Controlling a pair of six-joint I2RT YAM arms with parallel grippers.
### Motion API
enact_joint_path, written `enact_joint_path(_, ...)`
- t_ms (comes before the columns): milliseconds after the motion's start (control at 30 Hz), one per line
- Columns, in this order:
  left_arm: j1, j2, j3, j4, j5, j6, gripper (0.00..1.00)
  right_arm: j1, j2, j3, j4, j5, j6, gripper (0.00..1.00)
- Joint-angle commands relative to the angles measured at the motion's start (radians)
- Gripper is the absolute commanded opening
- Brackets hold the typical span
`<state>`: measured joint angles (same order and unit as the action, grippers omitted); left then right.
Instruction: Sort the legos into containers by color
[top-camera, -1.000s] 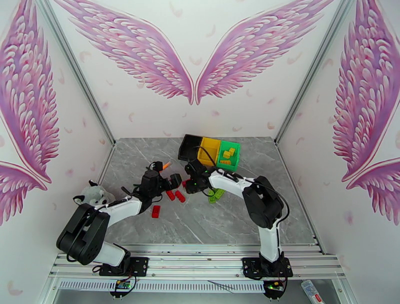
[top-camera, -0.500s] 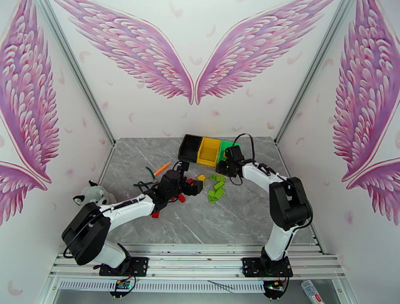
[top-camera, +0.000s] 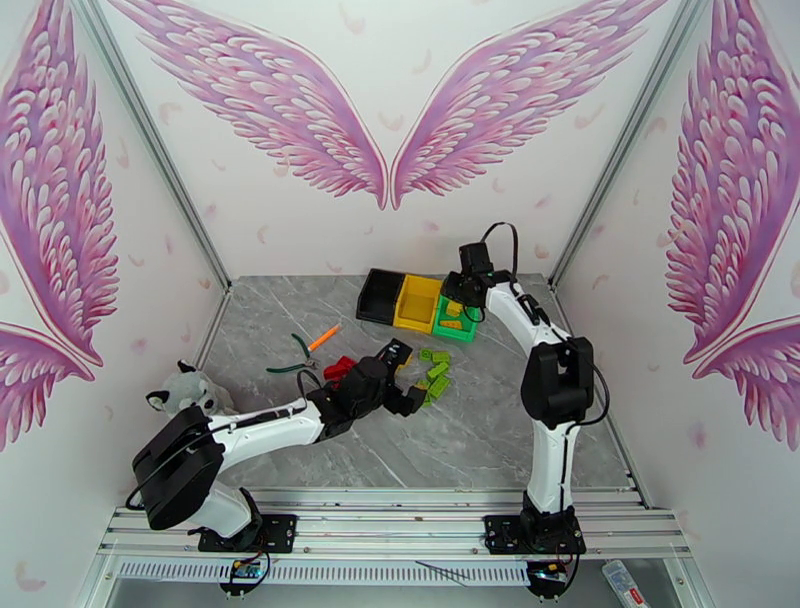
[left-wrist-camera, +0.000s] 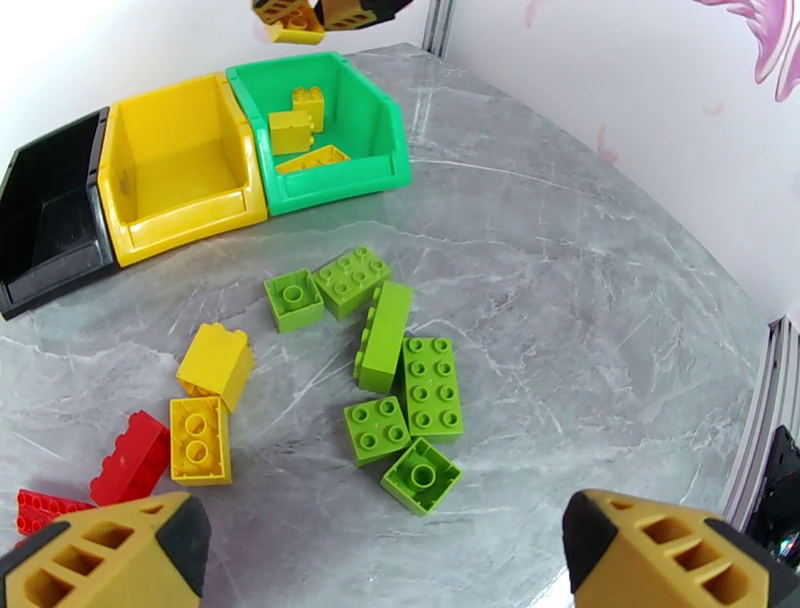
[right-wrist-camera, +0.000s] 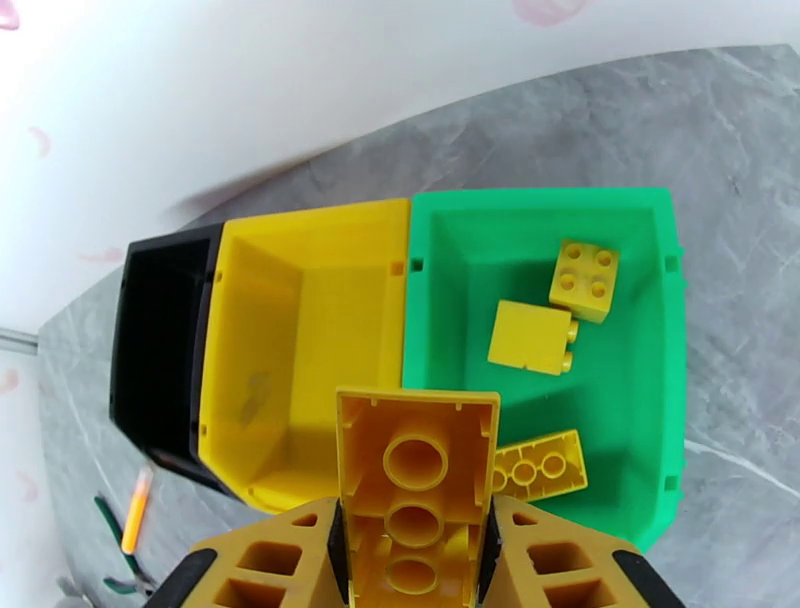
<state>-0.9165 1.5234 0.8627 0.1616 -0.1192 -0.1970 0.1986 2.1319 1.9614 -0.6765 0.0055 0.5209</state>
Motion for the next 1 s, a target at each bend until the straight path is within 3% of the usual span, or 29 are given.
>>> enact_joint_path(0, -0.005, -0.043, 0.013, -0.006, -0.044, 0.036, 0.99, -0.009, 0.045, 0.076, -0.115, 0.048, -0.026, 0.5)
enact_joint_path(167, -0.006, -0.054, 0.005, -0.001, -0.074, 0.033, 0.99, -0.01, 0.006, 0.035, -0.102, 0.055, -0.055, 0.57)
enact_joint_path(533, 0.021, -0.055, -0.004, -0.009, -0.158, -0.01, 0.99, 0.047, -0.185, -0.266, 0.074, -0.083, -0.101, 0.57)
enact_joint_path(733, 0.111, -0.055, -0.022, -0.012, -0.111, -0.096, 0.99, 0.17, -0.214, -0.35, 0.078, -0.065, -0.173, 0.6)
enact_joint_path(967, 0.277, -0.074, -0.09, 0.027, 0.015, -0.254, 0.99, 0.343, -0.193, -0.383, 0.077, -0.05, -0.194, 0.64)
